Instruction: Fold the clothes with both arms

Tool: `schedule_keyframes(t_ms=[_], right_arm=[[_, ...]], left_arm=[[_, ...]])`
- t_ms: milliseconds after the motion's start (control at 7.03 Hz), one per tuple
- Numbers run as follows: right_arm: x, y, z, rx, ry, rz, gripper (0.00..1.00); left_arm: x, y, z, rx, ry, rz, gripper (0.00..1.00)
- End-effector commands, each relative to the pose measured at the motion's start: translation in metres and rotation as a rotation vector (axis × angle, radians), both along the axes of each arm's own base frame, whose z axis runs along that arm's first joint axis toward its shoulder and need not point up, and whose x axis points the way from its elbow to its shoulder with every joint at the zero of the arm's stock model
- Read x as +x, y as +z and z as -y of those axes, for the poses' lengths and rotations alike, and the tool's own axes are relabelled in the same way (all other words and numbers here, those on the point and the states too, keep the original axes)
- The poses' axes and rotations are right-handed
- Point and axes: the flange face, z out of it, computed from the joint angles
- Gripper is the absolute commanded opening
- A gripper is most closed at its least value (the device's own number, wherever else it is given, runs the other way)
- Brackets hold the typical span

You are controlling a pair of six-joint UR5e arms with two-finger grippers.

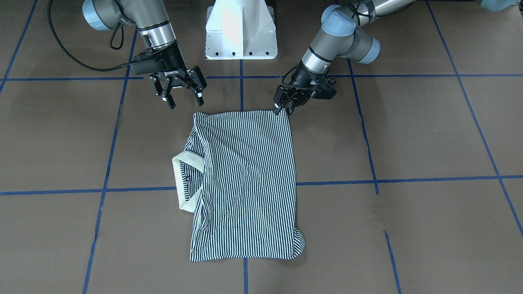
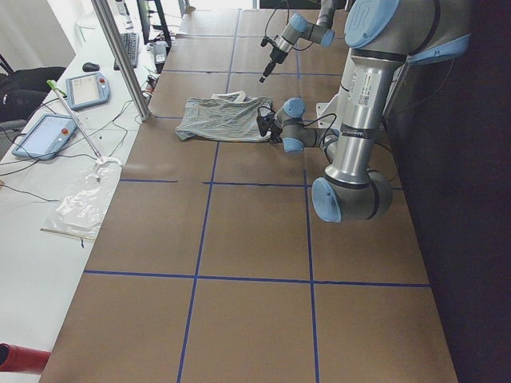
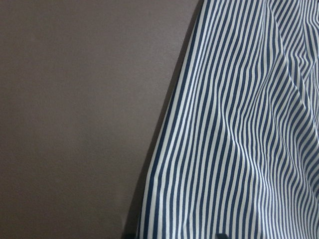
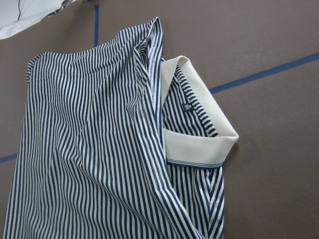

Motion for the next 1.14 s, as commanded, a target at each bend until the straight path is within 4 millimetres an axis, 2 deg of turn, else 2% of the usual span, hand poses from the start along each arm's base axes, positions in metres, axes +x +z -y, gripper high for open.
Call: schedule_keyframes(t_ms=[0,427,711,996], right_arm=[[0.0001,0.0,0.0001,-0.002,0.002,0.001,1.0],[0.0001,0.0,0.0001,-0.002,0.002,0.001,1.0],[0.0001,0.0,0.0001,-0.002,0.002,0.001,1.0],[0.0001,0.0,0.0001,-0.002,0.002,0.001,1.0]], left_arm=[[0.001,-0.0002,-0.0004,0.001,0.001,0.0,0.61],[0.0016,0.0,-0.0012,0.0,0.003,0.001,0.59],[0.0028,-0.0009,-0.0027,0.001,0.006,0.0,0.53],[0.002,-0.0017,-0.0021,0.001,0.004,-0.002,0.38]])
